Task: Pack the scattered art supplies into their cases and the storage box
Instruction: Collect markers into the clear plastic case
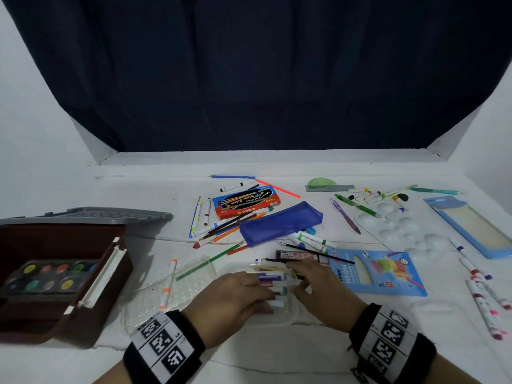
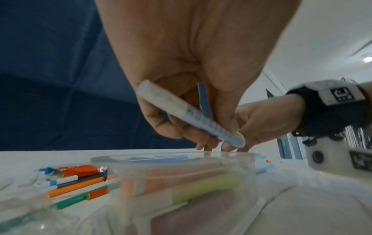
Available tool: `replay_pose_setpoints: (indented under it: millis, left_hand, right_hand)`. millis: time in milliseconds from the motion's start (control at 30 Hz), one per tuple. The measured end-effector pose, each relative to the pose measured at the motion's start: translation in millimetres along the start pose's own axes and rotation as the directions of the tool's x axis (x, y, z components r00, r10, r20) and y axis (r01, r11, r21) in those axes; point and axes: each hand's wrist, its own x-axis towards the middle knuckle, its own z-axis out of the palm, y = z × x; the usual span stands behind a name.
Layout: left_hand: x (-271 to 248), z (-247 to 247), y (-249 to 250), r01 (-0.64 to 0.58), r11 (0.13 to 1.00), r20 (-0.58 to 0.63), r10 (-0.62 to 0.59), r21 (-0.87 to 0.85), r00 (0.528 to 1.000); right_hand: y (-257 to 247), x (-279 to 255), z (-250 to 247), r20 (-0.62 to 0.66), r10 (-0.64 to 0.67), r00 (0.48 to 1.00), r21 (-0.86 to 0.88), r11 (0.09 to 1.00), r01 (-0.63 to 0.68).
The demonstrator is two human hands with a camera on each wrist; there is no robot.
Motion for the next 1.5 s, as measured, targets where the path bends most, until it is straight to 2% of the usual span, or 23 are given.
replay_pose_setpoints:
  millis: [100, 300, 467, 867, 1033, 1133, 1200, 1267, 1333, 1500]
  left_hand:
    - [3, 11, 0, -0.022, 0.994, -0.014, 0.024, 0.105, 1.000]
    - [-2, 27, 3, 0.063, 0.997, -0.087, -0.066, -0.037, 0.994]
    - [-5, 41, -4, 0.080, 0.994, -0.136, -0.069, 0.078, 0.988]
    - [-4, 27, -4, 0.083, 0.980, -0.069, -0.072, 0.180, 0.995]
    - [-6, 26, -4, 0.077, 0.986, -0.119, -0.060, 0.147, 0.991]
    - [-14, 17, -10, 0.174, 0.982, -0.241, -0.151, 0.076, 0.959]
    - [-24, 7, -19, 0.266, 0.963, -0.343, -0.263, -0.038, 0.902]
    - [-35, -2, -29, 0.386, 0.917, -0.384, -0.394, -0.102, 0.835]
    - [-44, -7, -34, 0.491, 0.869, -0.349, -0.482, -0.070, 0.804]
    - [-48, -7, -19, 0.563, 0.823, -0.060, -0.560, 0.073, 0.826]
  right_hand:
    - [0, 1, -1, 0.009, 0.038, 0.999, 0.035, 0.999, -0.039]
    - [-4, 2, -2, -0.013, 0.021, 1.000, 0.064, 0.998, -0.020]
    - [-5, 2, -1, -0.022, 0.033, 0.999, 0.073, 0.997, -0.031]
    - [-14, 3, -5, 0.009, 0.085, 0.996, 0.109, 0.990, -0.085]
    - [-26, 0, -9, 0.135, 0.184, 0.974, 0.269, 0.939, -0.215]
    - [-29, -2, -8, 0.160, 0.221, 0.962, 0.346, 0.900, -0.264]
    - [-29, -3, -6, 0.131, 0.239, 0.962, 0.381, 0.884, -0.272]
    - [-31, -3, -5, 0.097, 0.258, 0.961, 0.393, 0.877, -0.275]
    - [-31, -3, -7, 0.062, 0.278, 0.959, 0.403, 0.871, -0.279]
    - [-30, -13, -30, -0.001, 0.284, 0.959, 0.334, 0.904, -0.268]
